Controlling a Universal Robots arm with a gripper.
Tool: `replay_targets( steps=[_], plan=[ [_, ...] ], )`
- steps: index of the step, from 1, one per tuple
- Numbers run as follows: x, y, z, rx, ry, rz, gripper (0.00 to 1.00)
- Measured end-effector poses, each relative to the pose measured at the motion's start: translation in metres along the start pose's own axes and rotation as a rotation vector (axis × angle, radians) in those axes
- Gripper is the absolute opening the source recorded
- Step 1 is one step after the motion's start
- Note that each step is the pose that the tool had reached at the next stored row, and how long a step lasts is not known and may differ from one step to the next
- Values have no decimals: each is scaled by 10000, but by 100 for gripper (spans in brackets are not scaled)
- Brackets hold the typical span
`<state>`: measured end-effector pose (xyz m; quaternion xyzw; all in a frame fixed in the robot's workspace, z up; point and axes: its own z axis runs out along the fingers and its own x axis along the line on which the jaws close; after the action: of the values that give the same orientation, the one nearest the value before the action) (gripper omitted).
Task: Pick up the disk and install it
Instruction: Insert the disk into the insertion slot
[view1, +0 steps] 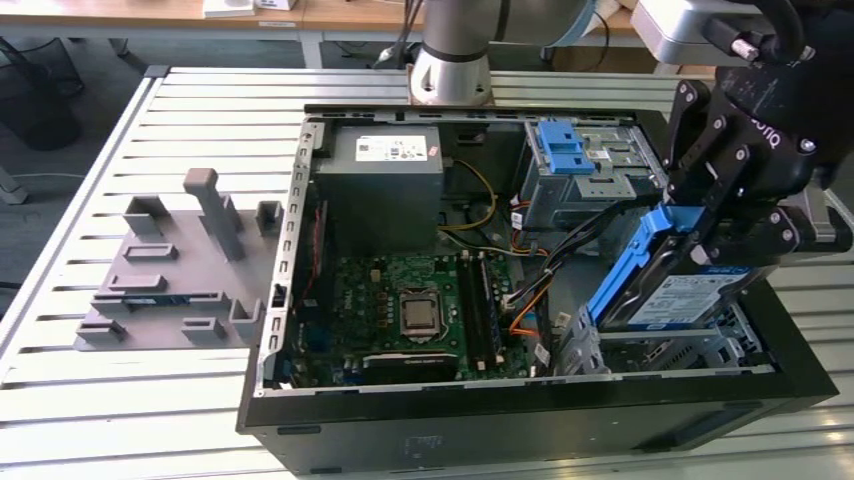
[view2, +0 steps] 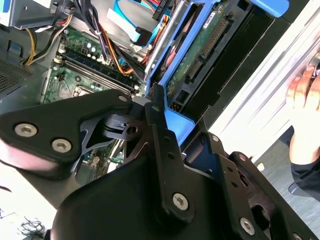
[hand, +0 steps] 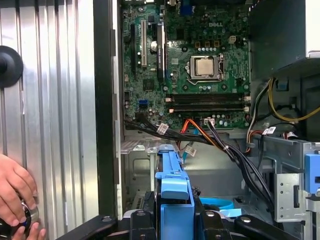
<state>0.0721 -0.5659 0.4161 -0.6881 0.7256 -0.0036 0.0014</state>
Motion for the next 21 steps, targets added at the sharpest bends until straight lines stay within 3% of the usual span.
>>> replay_targets(
  steps=[11, 21],
  plan=[
    [7, 1, 123, 0, 2, 1, 36],
    [8, 1, 159, 0, 0, 0, 36]
  ],
)
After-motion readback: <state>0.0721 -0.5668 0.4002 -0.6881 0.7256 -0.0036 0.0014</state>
